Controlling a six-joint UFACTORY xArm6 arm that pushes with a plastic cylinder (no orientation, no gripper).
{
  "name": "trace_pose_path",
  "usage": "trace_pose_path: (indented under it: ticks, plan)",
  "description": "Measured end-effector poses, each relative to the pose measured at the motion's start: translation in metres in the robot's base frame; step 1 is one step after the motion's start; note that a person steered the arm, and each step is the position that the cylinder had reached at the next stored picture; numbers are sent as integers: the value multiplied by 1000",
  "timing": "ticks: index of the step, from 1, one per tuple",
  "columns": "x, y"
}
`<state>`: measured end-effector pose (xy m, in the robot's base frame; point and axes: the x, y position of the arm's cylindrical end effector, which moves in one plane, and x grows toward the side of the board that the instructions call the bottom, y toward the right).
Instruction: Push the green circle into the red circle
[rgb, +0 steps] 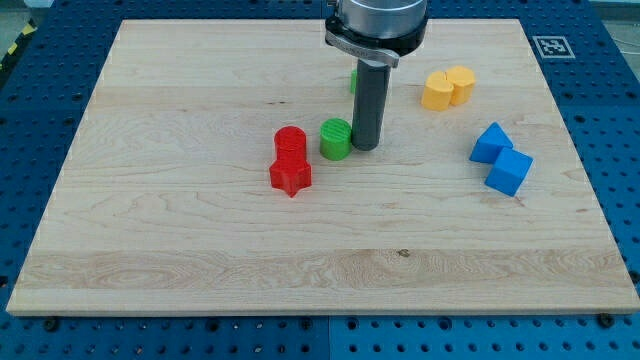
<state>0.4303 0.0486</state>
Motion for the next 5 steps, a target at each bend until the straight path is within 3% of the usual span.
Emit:
trace_pose_path:
  ticks: [3,4,5]
  plan:
    - [6,-9]
    - [-25,-5]
    - [-27,-29]
